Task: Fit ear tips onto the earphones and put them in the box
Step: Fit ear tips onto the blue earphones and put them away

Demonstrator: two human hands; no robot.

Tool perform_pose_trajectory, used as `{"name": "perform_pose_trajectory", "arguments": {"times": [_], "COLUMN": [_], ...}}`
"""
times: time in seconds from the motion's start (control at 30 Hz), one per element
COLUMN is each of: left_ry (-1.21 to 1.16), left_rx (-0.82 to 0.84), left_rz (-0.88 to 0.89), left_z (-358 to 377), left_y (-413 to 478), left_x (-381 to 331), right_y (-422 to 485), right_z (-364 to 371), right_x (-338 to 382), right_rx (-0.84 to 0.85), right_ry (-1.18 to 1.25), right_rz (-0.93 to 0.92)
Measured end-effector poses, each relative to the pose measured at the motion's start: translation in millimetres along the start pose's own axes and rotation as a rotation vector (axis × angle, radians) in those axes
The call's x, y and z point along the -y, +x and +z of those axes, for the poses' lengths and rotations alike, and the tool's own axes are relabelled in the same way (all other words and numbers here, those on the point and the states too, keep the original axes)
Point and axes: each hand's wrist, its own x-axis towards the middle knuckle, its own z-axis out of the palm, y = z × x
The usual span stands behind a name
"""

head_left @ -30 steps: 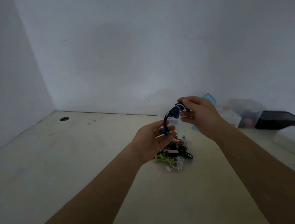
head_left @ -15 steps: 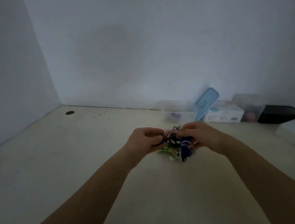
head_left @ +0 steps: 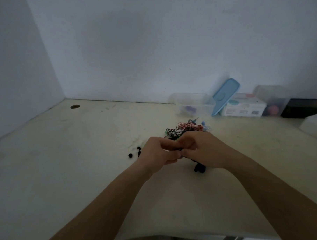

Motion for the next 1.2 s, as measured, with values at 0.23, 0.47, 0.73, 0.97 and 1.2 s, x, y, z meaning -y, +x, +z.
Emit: {"name": "perform_pose_trajectory", "arguments": {"times": [0.23,0.47,0.73,0.97,1.2], "left_ry": [-0.108,-0.019,0.540,0.521,0.754], "left_rx": [-0.095,-0.090,-0.028,-0.129,-0.425], "left_rz": [-0.003,0.032,0.156,0.202,0.166], "left_z": [-5.3,-11.2,-14.4,-46.5,-108.4], "left_y": [-1.0,-2.6,-1.7,6.9,46.5], "left_x": [2.7,9.6,9.0,-17.8,-6.3], "right_y": [2.2,6.2,30.8,51.6,71.0], "right_z": [-2.1,-2.4,12.1,9.0,17.1], "right_x": [-6.1,-10.7,-0.1,12.0,19.2], "right_rx": [0.013,0.006,-0.057,0.024,0.090], "right_ry": [0.412,0.520,0.717,0.813,0.986], "right_rz": [0.022,0.057,0.125,0.169,0.362]}}
